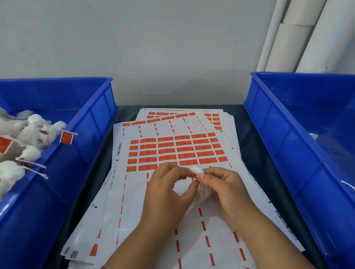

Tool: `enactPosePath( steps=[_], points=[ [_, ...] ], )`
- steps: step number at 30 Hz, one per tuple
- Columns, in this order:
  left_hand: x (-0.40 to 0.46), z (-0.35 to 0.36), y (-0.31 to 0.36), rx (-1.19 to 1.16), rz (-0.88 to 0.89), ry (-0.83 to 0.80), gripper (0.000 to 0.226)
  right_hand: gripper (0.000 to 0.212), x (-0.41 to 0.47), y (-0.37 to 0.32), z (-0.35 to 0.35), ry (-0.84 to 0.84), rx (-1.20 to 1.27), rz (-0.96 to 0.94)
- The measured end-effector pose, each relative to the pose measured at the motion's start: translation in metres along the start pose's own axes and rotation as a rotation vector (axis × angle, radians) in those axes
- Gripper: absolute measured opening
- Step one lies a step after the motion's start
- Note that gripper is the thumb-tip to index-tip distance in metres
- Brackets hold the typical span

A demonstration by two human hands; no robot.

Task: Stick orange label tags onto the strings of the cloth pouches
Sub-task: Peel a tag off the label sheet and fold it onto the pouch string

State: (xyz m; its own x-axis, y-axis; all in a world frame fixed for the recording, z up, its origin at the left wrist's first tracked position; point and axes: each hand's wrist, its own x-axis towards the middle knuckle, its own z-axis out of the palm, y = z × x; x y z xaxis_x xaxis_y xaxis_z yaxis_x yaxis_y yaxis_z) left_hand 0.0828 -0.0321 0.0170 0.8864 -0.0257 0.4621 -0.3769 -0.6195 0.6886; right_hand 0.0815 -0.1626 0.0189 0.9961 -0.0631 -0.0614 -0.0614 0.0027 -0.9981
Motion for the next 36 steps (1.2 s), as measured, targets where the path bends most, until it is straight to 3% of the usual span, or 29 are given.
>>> enactPosePath(
  steps=[5,9,12,16,19,27,36],
  points=[
    [0.0011,-0.0016,-0.0015,0.025,0.024,0.036,0.028,0.020,0.0004,0.0003,0.0004,-0.001,-0.015,0.004],
    [-0.0007,-0.0024,-0.0004,0.017,0.011,0.027,0.012,0.020,-0.0001,0.0007,0.0000,-0.008,-0.022,0.003],
    [-0.0018,-0.0024,-0.0001,-0.025,-0.007,0.002,0.027,0.023,-0.0010,0.0004,0.0006,-0.029,-0.039,-0.013],
    [-0.0026,-0.0033,0.0024,-0.070,-0.020,0.017,0.022,0.026,0.0005,-0.0008,0.0006,-0.015,-0.006,-0.009],
    [-0.0016,-0.0027,0.0009,-0.054,0.024,0.000,0.031,0.025,0.0012,0.0002,-0.0007,-0.004,0.026,-0.001],
    [0.0002,-0.0005,-0.0033,0.030,0.019,0.056,0.016,0.021,0.0011,0.0016,-0.0014,-0.028,0.020,0.001],
    [-0.0014,0.0018,-0.0019,-0.015,-0.059,-0.119,0.031,0.021,0.0031,0.0028,-0.0009,-0.007,0.070,-0.011]
  ],
)
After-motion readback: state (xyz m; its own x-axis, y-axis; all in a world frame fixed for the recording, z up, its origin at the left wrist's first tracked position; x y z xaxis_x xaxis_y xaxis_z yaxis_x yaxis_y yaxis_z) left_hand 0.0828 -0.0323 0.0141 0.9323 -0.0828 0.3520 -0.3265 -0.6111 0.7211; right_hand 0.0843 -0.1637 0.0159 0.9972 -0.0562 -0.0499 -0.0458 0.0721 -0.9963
